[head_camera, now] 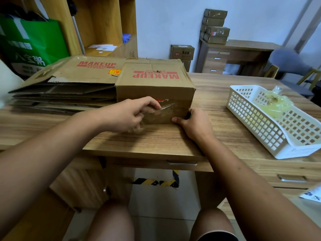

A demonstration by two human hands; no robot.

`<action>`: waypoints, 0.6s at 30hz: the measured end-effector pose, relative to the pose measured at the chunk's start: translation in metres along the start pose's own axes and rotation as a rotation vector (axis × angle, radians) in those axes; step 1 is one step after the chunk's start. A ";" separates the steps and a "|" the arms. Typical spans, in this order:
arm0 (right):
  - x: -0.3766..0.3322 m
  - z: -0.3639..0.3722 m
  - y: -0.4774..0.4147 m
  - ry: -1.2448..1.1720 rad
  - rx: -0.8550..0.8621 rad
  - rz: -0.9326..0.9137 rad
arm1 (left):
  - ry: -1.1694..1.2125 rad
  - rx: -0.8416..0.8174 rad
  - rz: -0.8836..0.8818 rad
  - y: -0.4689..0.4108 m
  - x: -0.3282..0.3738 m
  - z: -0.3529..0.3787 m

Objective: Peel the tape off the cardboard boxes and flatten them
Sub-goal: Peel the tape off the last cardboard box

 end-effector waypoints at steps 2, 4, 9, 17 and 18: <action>0.000 0.000 0.000 0.011 0.004 -0.002 | -0.003 0.009 0.000 0.000 0.001 0.002; 0.001 0.000 0.000 0.015 0.002 -0.009 | -0.021 0.029 0.004 0.001 0.003 0.004; 0.005 -0.003 0.003 -0.026 -0.033 -0.023 | -0.096 0.087 0.010 0.006 0.004 0.007; -0.018 -0.052 0.021 0.059 0.227 -0.460 | -0.075 0.112 0.013 0.008 0.008 0.008; -0.025 -0.057 0.018 0.145 0.238 -0.545 | -0.080 0.109 0.018 0.008 0.009 0.009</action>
Point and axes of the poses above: each hand's wrist, its own y-axis away from the middle knuckle, its own z-axis out of the palm, x = y × z, the point moved 1 cm from there along -y, towards the middle knuckle, and after that the axes turned 5 degrees about x, right-handed, at the moved point
